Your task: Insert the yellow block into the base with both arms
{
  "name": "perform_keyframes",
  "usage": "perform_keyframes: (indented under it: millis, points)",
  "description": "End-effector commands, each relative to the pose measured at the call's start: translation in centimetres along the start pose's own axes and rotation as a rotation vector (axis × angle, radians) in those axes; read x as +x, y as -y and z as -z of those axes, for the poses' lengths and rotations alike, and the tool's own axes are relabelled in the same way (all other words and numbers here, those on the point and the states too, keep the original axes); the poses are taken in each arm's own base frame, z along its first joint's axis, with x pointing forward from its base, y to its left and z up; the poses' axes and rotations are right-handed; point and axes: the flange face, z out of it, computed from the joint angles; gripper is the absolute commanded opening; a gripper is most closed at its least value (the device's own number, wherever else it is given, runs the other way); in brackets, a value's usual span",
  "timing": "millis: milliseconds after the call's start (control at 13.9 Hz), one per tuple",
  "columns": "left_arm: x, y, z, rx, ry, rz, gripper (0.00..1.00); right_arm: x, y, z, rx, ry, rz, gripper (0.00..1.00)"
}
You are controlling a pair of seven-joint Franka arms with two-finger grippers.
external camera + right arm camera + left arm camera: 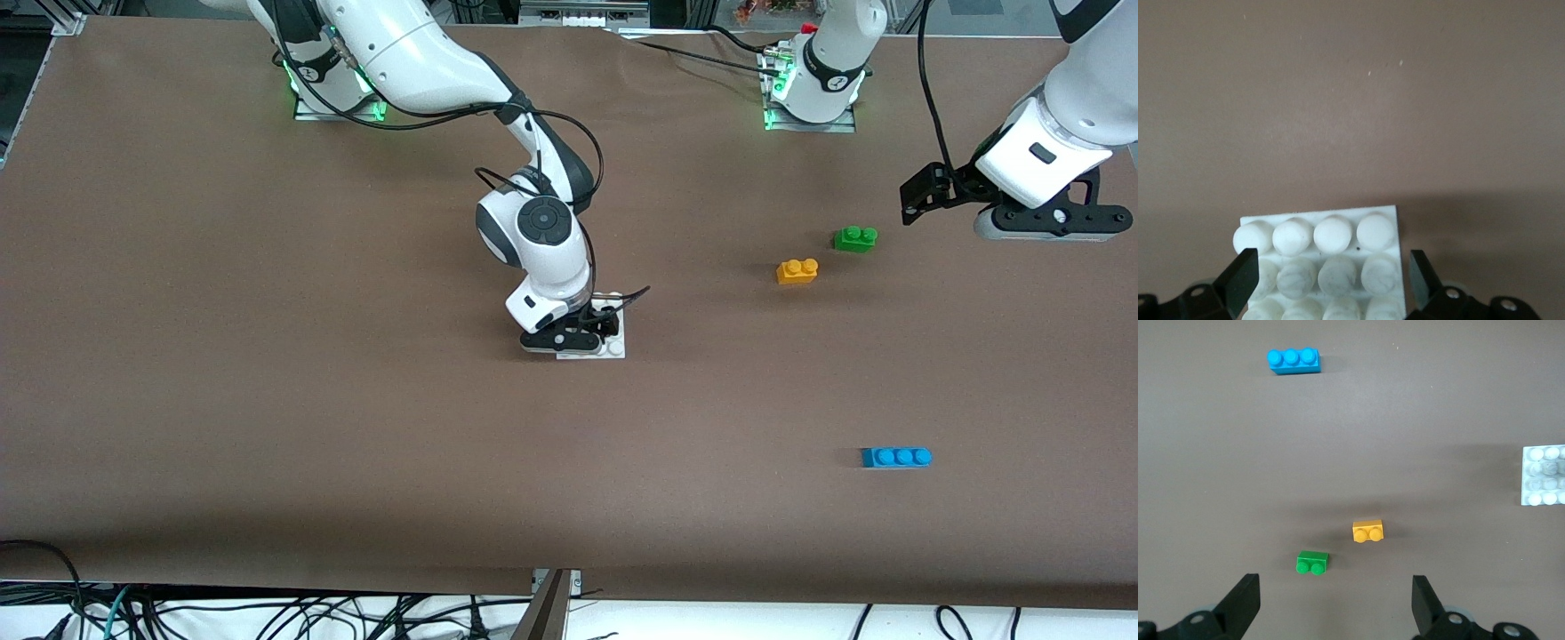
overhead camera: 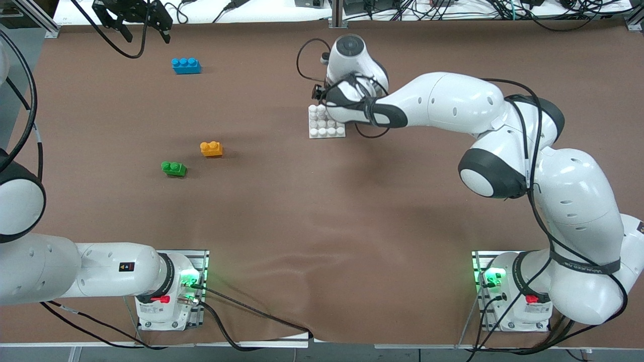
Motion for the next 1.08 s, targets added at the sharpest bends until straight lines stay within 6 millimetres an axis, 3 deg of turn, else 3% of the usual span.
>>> perform_keyframes:
  millis: [0, 216, 505, 793, 865, 1009]
  points:
    - [0.1, 0.1, 0.4, 0.029, 0.0, -0.016, 1.0, 3.8, -2.1, 6.1, -0.048, 0.021, 0.066, 1.0]
    - [0.1, 0.1, 0.4, 0.029, 0.0, -0.016, 1.0, 10.1, -8.3, 12.3, -0.054, -0.035, 0.208, 1.0]
    - [0.1, 0.1, 0.4, 0.025, 0.001, -0.019, 1.0, 16.5, -19.6, 18.2, -0.155, -0.033, 0.327, 1.0]
    - [0.5, 0.0, -1.4, 0.018, 0.058, -0.021, 1.0, 19.0, -27.9, 23.3, -0.168, 0.016, 0.295, 1.0]
    - [0.6, -0.7, -1.8, 0.016, 0.067, -0.03, 1.0, 19.0, -29.0, 24.0, -0.164, 0.021, 0.28, 1.0]
    - [1.2, -1.1, -4.3, 0.016, 0.125, -0.042, 1.0, 18.6, -31.6, 26.2, -0.154, 0.021, 0.259, 1.0]
